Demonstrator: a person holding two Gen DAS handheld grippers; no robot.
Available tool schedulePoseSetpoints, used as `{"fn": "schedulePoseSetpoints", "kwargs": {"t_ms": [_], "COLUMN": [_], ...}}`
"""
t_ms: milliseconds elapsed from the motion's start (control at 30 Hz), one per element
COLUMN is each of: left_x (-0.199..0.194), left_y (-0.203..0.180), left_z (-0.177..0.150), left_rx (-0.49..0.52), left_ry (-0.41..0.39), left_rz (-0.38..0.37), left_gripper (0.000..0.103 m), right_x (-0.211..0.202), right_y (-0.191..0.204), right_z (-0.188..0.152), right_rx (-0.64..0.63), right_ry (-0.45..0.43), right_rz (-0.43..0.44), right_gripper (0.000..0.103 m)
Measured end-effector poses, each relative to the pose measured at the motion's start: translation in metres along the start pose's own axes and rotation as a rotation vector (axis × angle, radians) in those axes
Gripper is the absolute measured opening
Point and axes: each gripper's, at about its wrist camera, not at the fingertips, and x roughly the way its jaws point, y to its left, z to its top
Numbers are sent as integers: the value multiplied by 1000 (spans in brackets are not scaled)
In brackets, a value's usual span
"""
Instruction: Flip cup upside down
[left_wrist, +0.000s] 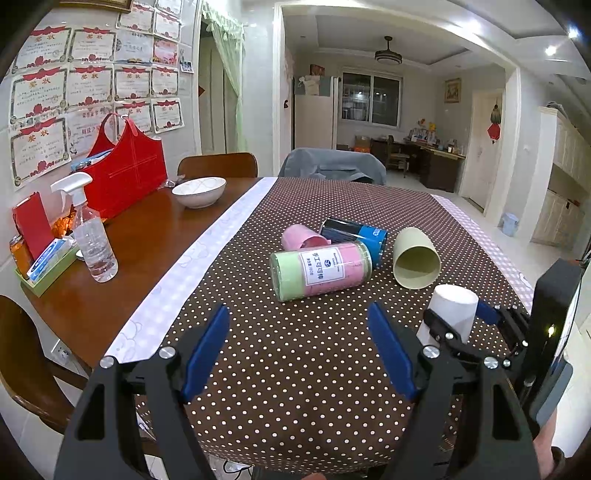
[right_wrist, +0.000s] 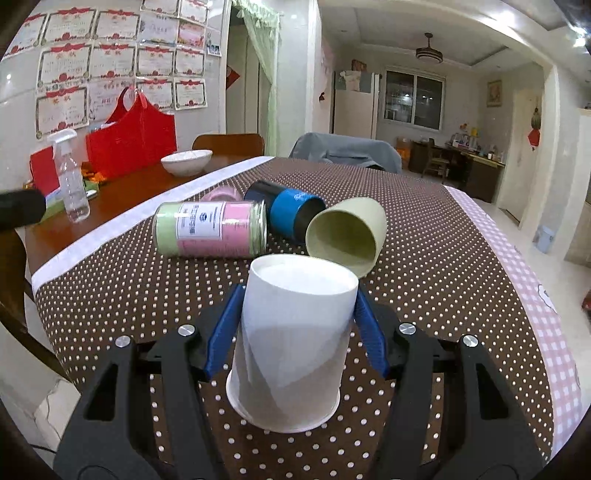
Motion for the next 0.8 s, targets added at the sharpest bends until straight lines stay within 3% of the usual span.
{"fn": "schedulePoseSetpoints", "kwargs": {"t_ms": [33, 100, 267, 467, 800], "left_x": [0, 0, -1, -7, -19], "left_y": [0, 0, -1, -4, -12], "left_z": [0, 0, -1, 1, 6], "left_rx": [1, 1, 2, 8, 17], "left_ry": [0, 1, 0, -14, -47], "left_rz": [0, -3, -2, -4, -11], "left_gripper": [76, 76, 76, 76, 76], "right_x": [1, -3, -18, -37, -68], "right_y": [0, -2, -9, -20, -37], "right_z": [-2, -4, -2, 13, 38], "right_rx": [0, 22, 83, 169, 258], "right_ry": [8, 14, 1, -13, -52], "right_rz": [6, 19, 72, 117, 117], "right_gripper": [64, 83, 97, 97, 97]}}
